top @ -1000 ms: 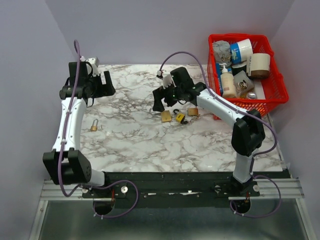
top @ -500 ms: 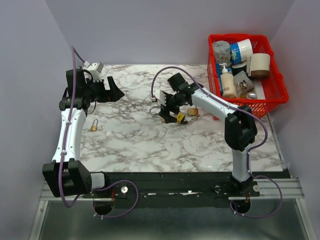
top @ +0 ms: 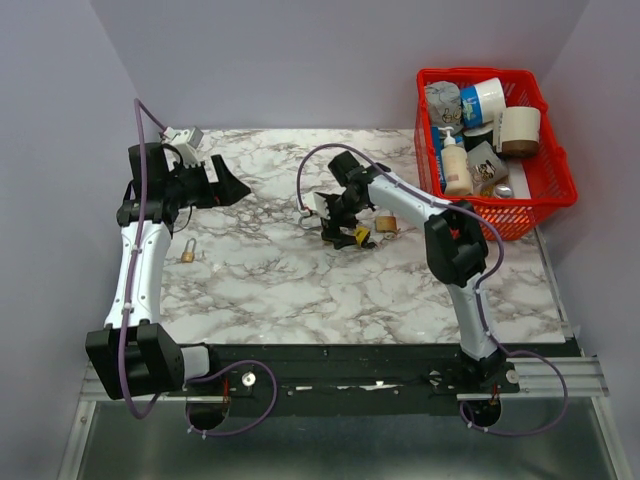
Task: Lock with the key
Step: Pick up the lock from the center of the board.
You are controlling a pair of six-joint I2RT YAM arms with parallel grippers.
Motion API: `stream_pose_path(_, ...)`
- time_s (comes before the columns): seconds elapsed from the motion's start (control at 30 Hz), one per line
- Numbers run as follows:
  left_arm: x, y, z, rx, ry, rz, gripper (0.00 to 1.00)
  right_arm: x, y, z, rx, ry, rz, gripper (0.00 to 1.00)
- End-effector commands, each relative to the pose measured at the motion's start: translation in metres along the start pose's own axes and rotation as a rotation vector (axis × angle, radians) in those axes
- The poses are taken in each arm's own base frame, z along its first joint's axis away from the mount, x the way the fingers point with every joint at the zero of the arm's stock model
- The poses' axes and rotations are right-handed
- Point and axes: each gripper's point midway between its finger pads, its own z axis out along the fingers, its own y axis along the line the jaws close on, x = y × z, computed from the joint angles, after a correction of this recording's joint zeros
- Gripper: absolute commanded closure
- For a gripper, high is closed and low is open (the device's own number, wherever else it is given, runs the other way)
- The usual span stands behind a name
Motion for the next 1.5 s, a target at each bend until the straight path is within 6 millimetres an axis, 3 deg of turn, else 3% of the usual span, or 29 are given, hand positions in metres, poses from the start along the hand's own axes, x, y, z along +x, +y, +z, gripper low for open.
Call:
stream_pose_path(0.0, -0.002, -0.015, -0.007, 0.074, -0.022, 0.005, 0.01, -0.001, -0.003, 0.005, -0.027, -0.022, -0.020, 0.00)
stream_pose_path(0.33, 0.003, -0.012, -0.009, 0.093, -0.012, -0.043, 0.01, 0.003, -0.019, 0.015, -0.056, 0.016, 0.033, 0.00)
stream_pose_path(0.7, -0.005, -0.006, -0.007, 0.103, -0.015, -0.085, 0.01, 0.027, 0.000, 0.024, -0.132, 0.152, -0.019, 0.00)
stream_pose_path(1.0, -0.021, 0.007, -0.017, 0.078, -0.057, -0.100, 0.01, 0.027, -0.005, 0.031, -0.090, 0.182, 0.019, 0.03)
stream_pose_path(1.27, -0.027, 0.025, -0.024, 0.029, -0.089, -0.171, 0.01, 0.029, -0.007, 0.040, -0.012, 0.208, 0.035, 0.15)
stream_pose_path(1.37, -0.027, 0.026, -0.026, 0.043, -0.091, -0.203, 0.01, 0.031, 0.001, 0.041, -0.043, 0.225, 0.015, 0.19)
stream_pose_path(1.47, -0.023, 0.028, -0.028, 0.036, -0.089, -0.206, 0.01, 0.028, 0.006, 0.042, -0.042, 0.214, -0.002, 0.35)
